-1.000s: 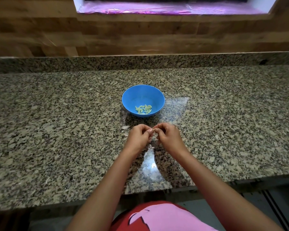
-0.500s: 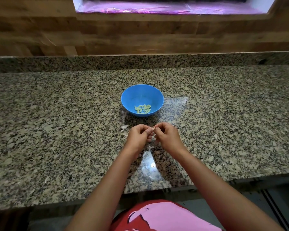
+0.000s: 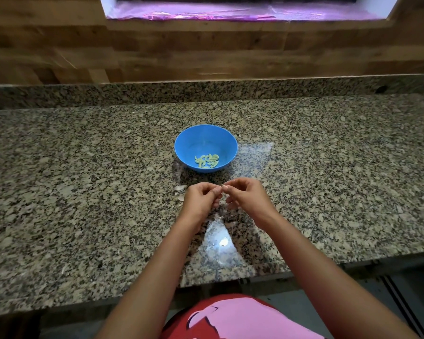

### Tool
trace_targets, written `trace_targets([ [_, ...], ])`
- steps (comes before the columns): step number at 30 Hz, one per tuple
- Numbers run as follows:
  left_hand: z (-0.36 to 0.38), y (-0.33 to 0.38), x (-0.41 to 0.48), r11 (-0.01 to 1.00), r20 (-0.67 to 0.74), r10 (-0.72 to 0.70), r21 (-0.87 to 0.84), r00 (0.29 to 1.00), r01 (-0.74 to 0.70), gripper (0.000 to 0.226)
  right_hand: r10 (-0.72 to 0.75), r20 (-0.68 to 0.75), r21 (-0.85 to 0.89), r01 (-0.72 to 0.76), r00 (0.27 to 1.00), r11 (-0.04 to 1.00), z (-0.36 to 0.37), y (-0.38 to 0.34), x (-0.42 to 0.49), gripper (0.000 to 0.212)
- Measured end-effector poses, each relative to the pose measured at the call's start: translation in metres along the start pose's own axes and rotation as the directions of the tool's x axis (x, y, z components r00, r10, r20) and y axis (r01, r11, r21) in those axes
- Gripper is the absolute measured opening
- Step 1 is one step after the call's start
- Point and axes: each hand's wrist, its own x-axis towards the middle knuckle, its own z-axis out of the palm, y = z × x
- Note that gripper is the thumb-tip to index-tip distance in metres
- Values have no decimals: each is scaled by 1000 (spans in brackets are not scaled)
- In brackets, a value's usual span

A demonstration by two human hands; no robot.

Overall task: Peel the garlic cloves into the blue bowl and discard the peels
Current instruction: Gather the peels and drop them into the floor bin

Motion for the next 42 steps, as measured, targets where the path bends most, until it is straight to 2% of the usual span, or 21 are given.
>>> trace_targets([
  [5,1,1,1,999,8,-20,-26,1000,20,12,-9,0,-10,9,1000,1000,-1,1,0,8],
  [10,-3,-1,2,997,-47,-43,-65,998,40,15,-84,-9,-244,80,996,966,-3,1,1,8],
  [17,-3,-1,3,997,4,-56,-55,998,56,12,-46,19,-391,50,999,919,-3,0,1,19],
  [20,-3,-1,3,998,15,-54,-21,998,54,12,-41,-38,-319,27,998,947,-1,0,1,16],
  [23,-2,-1,3,998,45,-61,-3,997,61,13,-18,11,-197,20,1000,980,0,-2,1,13],
  [27,0,-3,3,998,45,-58,0,997,58,12,-51,1,-196,50,999,979,1,-1,1,11],
  [30,-1,-1,4,985,21,-23,173,1000,19,10,-48,-3,-169,47,999,984,2,1,1,8],
  [33,-3,1,2,851,-9,113,517,994,-92,15,-4,-29,-54,3,1000,999,2,3,1,9],
  [34,-4,0,2,818,-20,145,565,989,-109,16,13,-37,-18,-14,999,1000,2,3,2,10],
  [35,-5,-2,4,825,-23,143,556,990,-106,17,21,-34,-6,-21,999,1000,1,3,2,9],
  [38,-4,-1,6,945,-14,33,327,999,-26,17,14,36,44,-16,999,999,-1,3,0,6],
  [42,0,5,8,987,54,-55,154,997,46,20,-48,37,69,45,998,997,1,5,-3,14],
])
